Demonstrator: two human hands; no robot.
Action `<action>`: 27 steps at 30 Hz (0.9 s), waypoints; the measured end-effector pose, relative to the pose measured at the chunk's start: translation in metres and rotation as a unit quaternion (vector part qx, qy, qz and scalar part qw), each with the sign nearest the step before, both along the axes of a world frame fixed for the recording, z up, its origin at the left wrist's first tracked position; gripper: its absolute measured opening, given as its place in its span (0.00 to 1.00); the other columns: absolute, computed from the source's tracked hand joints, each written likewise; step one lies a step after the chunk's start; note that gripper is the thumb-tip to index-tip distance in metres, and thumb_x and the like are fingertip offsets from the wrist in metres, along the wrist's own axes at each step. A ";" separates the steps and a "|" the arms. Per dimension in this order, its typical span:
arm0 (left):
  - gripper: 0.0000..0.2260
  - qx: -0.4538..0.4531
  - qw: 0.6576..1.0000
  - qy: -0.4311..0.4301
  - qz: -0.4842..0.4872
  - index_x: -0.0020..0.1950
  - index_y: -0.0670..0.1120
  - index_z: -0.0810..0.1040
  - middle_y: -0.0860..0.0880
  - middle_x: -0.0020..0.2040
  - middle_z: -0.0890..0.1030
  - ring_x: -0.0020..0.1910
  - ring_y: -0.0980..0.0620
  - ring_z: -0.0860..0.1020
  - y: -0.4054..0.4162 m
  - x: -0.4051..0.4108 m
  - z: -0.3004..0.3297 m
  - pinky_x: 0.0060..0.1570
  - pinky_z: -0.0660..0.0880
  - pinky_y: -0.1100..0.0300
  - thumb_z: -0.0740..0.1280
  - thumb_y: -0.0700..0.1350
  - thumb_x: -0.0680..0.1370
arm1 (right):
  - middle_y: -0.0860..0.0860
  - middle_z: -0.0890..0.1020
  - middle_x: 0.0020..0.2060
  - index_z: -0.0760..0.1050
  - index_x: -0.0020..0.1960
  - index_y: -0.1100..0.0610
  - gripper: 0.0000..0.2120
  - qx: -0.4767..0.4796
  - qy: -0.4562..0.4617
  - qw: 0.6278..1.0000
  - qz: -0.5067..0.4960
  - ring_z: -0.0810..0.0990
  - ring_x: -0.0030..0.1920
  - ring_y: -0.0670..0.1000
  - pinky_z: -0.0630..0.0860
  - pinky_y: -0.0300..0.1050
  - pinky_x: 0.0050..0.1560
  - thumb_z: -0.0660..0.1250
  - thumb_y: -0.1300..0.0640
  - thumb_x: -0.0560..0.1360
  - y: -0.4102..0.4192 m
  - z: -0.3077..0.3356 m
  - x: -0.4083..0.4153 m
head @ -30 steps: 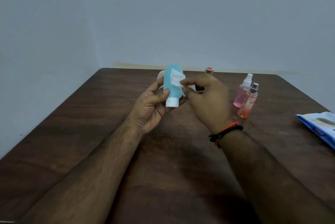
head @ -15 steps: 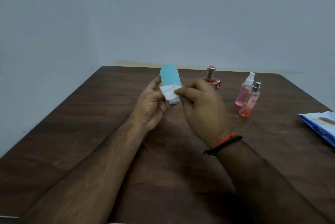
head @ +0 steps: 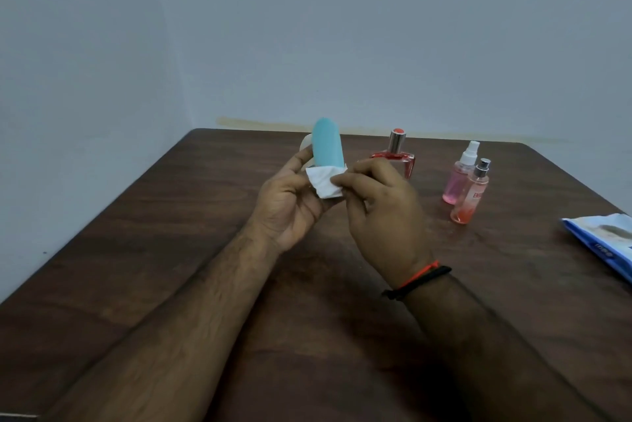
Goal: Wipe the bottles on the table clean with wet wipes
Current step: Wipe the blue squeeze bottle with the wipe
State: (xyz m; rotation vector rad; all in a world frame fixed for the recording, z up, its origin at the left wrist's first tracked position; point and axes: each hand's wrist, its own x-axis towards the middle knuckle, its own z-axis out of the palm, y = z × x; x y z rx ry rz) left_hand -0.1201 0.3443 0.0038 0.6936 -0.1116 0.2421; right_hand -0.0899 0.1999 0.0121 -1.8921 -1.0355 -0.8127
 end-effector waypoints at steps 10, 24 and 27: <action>0.31 0.053 0.997 0.038 -0.027 0.68 0.44 0.73 0.39 0.54 0.80 0.50 0.46 0.80 0.006 0.001 -0.006 0.44 0.81 0.54 0.78 0.50 0.68 | 0.54 0.83 0.45 0.84 0.47 0.60 0.07 -0.140 -0.072 0.985 0.076 0.81 0.48 0.55 0.81 0.49 0.48 0.67 0.63 0.74 -0.004 -0.004 -0.006; 0.18 0.108 0.993 -0.008 -0.046 0.61 0.43 0.82 0.40 0.59 0.80 0.58 0.42 0.77 0.002 0.006 -0.011 0.68 0.64 0.32 0.69 0.52 0.76 | 0.51 0.80 0.45 0.84 0.52 0.57 0.11 0.071 0.033 0.997 0.002 0.78 0.46 0.47 0.75 0.34 0.48 0.68 0.66 0.73 0.007 0.044 0.014; 0.22 0.054 0.998 -0.018 -0.041 0.67 0.41 0.77 0.42 0.62 0.81 0.61 0.46 0.79 0.000 0.004 -0.008 0.62 0.77 0.48 0.68 0.50 0.76 | 0.53 0.79 0.44 0.85 0.52 0.59 0.10 0.038 0.011 0.999 0.009 0.79 0.47 0.55 0.77 0.49 0.48 0.67 0.64 0.74 0.018 0.036 0.007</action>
